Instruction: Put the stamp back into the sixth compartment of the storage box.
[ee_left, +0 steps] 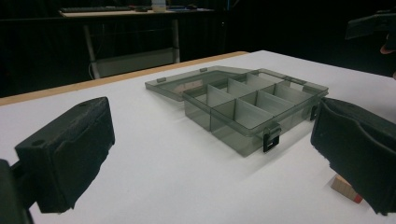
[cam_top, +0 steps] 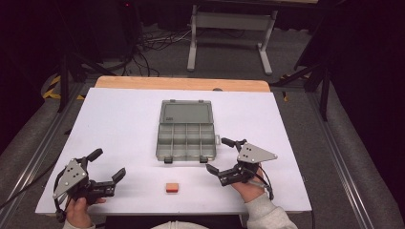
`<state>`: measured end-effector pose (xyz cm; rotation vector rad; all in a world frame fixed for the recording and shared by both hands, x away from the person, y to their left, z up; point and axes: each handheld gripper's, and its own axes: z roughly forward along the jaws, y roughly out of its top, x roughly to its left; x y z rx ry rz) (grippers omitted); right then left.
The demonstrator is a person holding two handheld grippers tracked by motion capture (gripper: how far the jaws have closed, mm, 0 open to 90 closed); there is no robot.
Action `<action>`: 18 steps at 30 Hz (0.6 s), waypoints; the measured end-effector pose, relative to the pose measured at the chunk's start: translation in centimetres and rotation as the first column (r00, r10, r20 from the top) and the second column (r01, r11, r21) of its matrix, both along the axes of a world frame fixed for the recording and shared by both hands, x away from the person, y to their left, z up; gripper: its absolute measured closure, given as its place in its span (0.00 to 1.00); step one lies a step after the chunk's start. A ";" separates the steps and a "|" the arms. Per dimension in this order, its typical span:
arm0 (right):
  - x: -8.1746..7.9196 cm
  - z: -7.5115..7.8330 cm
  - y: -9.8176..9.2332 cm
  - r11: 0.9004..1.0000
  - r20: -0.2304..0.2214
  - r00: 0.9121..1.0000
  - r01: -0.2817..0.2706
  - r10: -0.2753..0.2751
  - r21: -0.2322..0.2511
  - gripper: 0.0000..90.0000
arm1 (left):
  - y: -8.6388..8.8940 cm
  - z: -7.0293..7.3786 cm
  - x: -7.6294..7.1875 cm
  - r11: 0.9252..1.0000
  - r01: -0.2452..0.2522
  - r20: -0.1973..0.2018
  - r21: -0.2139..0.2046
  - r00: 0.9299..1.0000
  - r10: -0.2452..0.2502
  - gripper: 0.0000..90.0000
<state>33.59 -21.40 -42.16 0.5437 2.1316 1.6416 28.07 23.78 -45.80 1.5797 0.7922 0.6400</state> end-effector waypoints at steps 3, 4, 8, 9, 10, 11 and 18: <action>0.1 0.1 0.6 1.000 0.002 1.000 -0.017 0.017 -0.006 0.02 | 0.0 0.0 0.0 1.000 0.001 0.000 0.000 1.000 -0.001 0.01; 0.2 0.1 0.8 1.000 0.005 1.000 -0.021 0.021 -0.010 0.02 | 0.0 0.0 0.0 1.000 0.000 0.001 0.000 1.000 0.000 0.01; 0.3 0.2 1.8 0.998 -0.003 0.999 -0.054 0.054 -0.027 0.04 | 0.0 0.0 0.0 1.000 0.001 0.001 0.001 1.000 -0.001 0.01; 0.3 0.2 2.1 0.997 -0.007 0.998 -0.066 0.066 -0.027 0.04 | 0.0 0.0 0.0 1.000 0.001 0.001 0.001 1.000 -0.001 0.01; 0.3 0.2 2.4 0.997 -0.012 0.997 -0.078 0.078 -0.028 0.04 | 0.0 0.0 0.0 1.000 0.002 0.000 0.001 1.000 -0.002 0.01; 0.4 0.2 2.7 0.996 -0.013 0.996 -0.086 0.086 -0.026 0.04 | 0.0 0.0 0.0 1.000 0.002 0.000 0.001 1.000 -0.002 0.01; 0.7 0.2 3.8 0.993 -0.026 0.994 -0.106 0.104 -0.043 0.04 | 0.0 0.0 0.0 1.000 0.004 0.001 0.001 1.000 -0.004 0.01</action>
